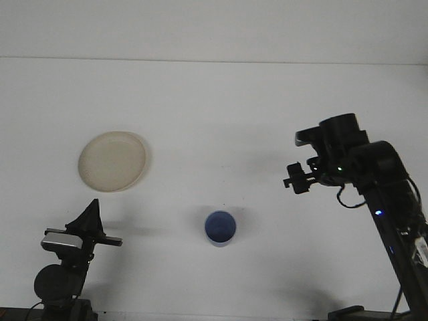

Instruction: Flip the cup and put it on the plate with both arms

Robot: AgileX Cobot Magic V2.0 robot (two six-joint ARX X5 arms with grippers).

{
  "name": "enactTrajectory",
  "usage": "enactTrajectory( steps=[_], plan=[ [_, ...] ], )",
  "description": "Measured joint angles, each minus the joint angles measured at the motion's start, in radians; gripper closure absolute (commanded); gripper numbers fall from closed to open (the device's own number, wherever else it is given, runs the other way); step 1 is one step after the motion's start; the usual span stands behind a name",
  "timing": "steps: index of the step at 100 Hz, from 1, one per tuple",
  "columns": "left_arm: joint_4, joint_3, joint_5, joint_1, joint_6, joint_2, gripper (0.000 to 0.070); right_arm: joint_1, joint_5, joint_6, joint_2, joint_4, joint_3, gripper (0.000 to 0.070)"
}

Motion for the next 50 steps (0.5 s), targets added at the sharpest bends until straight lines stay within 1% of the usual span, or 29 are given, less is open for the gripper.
enactTrajectory(
  steps=[13,19,32,50],
  plan=[
    [0.0,0.0,0.0,0.0,0.0,0.0,0.0689,-0.085,0.002,0.0,-0.122,0.105,-0.115,0.0269],
    [0.0,0.0,0.0,0.0,0.0,0.0,0.0689,-0.112,0.027,0.0,-0.195,0.17,-0.196,0.0269],
    [0.0,0.0,0.0,0.0,0.0,0.0,0.0689,-0.129,0.077,0.003,-0.358,0.329,-0.381,0.0268],
    [0.0,0.0,0.0,0.0,0.0,0.0,0.0689,-0.129,0.08,0.012,-0.585,0.543,-0.617,0.0266]
  ],
)
